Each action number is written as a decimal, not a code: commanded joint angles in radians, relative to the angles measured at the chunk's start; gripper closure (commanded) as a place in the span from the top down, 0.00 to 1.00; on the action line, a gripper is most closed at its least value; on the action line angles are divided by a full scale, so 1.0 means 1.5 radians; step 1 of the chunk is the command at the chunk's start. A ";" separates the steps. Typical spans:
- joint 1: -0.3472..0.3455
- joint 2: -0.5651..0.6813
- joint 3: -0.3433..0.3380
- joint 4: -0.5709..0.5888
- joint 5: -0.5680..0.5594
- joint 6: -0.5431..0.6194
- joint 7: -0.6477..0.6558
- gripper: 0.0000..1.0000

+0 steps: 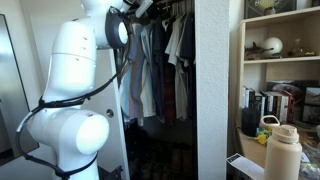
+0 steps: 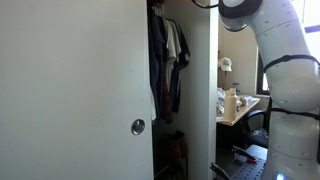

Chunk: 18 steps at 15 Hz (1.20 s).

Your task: Move the hanger with the black and white shirt to the right

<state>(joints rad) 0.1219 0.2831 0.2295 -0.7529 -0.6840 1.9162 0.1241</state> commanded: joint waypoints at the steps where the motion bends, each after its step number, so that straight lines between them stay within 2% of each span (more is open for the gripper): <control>1: 0.006 -0.017 -0.002 -0.023 -0.019 0.038 0.021 0.02; 11: 0.022 -0.047 -0.005 -0.071 -0.059 0.046 0.057 0.02; 18: 0.021 -0.097 -0.003 -0.148 -0.072 0.072 0.078 0.02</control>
<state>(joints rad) 0.1564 0.2152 0.2295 -0.8697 -0.7649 1.9714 0.1980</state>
